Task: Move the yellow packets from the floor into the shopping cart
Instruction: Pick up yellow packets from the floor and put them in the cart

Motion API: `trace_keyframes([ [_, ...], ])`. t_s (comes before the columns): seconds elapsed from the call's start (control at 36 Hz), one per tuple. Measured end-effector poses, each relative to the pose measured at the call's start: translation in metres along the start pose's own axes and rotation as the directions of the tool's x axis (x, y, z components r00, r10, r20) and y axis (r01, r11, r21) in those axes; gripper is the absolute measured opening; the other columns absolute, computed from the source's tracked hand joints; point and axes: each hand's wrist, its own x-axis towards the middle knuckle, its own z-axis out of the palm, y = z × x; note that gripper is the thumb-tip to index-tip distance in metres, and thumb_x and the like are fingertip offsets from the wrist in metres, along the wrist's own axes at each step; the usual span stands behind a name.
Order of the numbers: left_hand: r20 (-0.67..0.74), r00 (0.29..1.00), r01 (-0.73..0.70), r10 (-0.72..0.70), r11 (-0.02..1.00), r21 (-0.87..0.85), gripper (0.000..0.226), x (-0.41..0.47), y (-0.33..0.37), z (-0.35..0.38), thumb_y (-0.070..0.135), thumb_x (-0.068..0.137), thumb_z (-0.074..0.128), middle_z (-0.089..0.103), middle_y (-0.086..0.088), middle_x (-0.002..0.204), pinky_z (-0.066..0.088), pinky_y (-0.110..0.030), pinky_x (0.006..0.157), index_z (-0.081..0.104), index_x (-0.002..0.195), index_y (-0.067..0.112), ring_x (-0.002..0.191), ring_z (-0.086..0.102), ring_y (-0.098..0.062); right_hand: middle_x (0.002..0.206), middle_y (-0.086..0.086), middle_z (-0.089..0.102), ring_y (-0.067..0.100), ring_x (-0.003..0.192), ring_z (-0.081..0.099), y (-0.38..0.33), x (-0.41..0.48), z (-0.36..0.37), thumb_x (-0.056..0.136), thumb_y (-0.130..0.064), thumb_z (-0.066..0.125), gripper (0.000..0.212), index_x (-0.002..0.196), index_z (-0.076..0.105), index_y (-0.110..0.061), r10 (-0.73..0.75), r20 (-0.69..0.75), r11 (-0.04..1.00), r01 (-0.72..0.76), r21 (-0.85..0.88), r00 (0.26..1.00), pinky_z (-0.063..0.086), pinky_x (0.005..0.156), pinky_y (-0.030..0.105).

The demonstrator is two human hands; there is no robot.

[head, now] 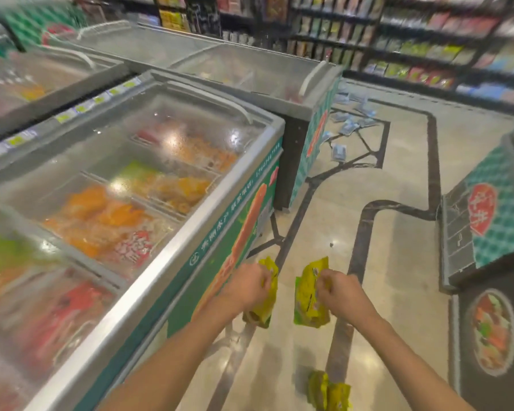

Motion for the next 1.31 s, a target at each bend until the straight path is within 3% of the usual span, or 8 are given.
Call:
trace_keyframes([
  [0.39,-0.034,0.995,0.100,-0.097,0.990,0.103,0.014,-0.105,0.008,-0.080,0.013,0.070,0.056,0.072,-0.008,0.074,0.061,-0.039,0.072,0.069,0.073,0.010,0.068,0.066,-0.019,0.069,0.012,0.069,0.019,0.043,0.066,-0.087,-0.058,-0.083,0.081,-0.012,0.048,0.015,0.079,0.062,-0.013,-0.236,0.130,0.968,0.245,-0.055,0.963,0.057,0.046,0.032],
  [0.53,-0.128,0.976,0.188,-0.175,0.978,0.094,0.035,-0.144,0.005,-0.090,0.025,0.064,0.040,0.070,-0.010,0.072,0.057,-0.041,0.072,0.068,0.073,0.008,0.069,0.065,-0.028,0.067,0.012,0.068,0.019,0.040,0.064,-0.113,-0.068,-0.081,0.077,-0.012,0.044,0.015,0.075,0.059,-0.013,-0.375,0.168,0.914,0.394,-0.095,0.912,0.055,0.041,0.031],
  [0.67,-0.262,0.899,0.349,-0.351,0.935,-0.057,0.022,-0.196,0.008,-0.094,0.018,0.084,0.052,0.073,-0.010,0.080,0.057,-0.035,0.075,0.072,0.079,0.009,0.079,0.068,-0.028,0.068,0.001,0.065,0.015,0.056,0.061,-0.139,-0.073,-0.075,0.080,-0.019,0.053,0.009,0.076,0.061,-0.017,-0.546,0.202,0.801,0.577,-0.158,0.813,0.044,0.045,0.021],
  [0.75,-0.342,0.828,0.425,-0.444,0.895,-0.131,0.021,-0.235,0.017,-0.096,0.015,0.085,0.054,0.072,-0.013,0.085,0.057,-0.035,0.074,0.072,0.081,0.007,0.082,0.068,-0.028,0.075,0.002,0.070,0.019,0.067,0.063,-0.163,-0.090,-0.075,0.083,-0.020,0.054,0.011,0.081,0.065,-0.018,-0.650,0.232,0.720,0.684,-0.116,0.723,0.053,0.069,0.036],
  [0.86,-0.445,0.677,0.519,-0.586,0.809,-0.276,0.020,-0.293,0.027,-0.094,0.019,0.081,0.052,0.069,-0.008,0.075,0.050,-0.031,0.057,0.069,0.078,0.008,0.072,0.066,-0.021,0.080,0.005,0.074,0.022,0.071,0.066,-0.197,-0.117,-0.069,0.090,-0.025,0.050,0.020,0.089,0.069,-0.018,-0.728,0.289,0.612,0.779,-0.134,0.622,0.050,0.071,0.033],
  [1.03,-0.476,0.461,0.618,-0.749,0.656,-0.433,0.015,-0.399,0.033,-0.071,0.022,0.078,0.059,0.071,-0.003,0.084,0.051,-0.031,0.071,0.070,0.073,0.012,0.080,0.061,-0.014,0.066,-0.001,0.071,0.012,0.058,0.066,-0.246,-0.166,-0.048,0.079,-0.018,0.062,0.009,0.076,0.070,-0.020,-0.849,0.324,0.445,0.895,0.012,0.417,0.039,0.048,0.007],
  [1.17,-0.483,0.233,0.712,-0.844,0.487,-0.506,0.018,-0.491,0.051,-0.037,0.014,0.080,0.057,0.075,-0.005,0.086,0.040,-0.018,0.065,0.075,0.082,0.013,0.080,0.065,-0.017,0.060,0.001,0.068,0.015,0.059,0.067,-0.275,-0.227,-0.016,0.074,-0.021,0.064,0.004,0.076,0.066,-0.018,-0.881,0.393,0.310,0.949,0.061,0.262,0.054,0.059,0.030],
  [1.31,-0.437,-0.018,0.743,-0.899,0.281,-0.608,0.016,-0.585,0.071,0.011,0.012,0.073,0.058,0.073,-0.008,0.075,0.057,-0.028,0.067,0.074,0.077,0.008,0.073,0.068,-0.021,0.066,0.010,0.065,0.013,0.047,0.056,-0.300,-0.313,0.021,0.075,-0.004,0.061,0.011,0.067,0.060,-0.011,-0.863,0.498,0.222,0.950,0.220,0.086,0.040,0.034,0.015],
])
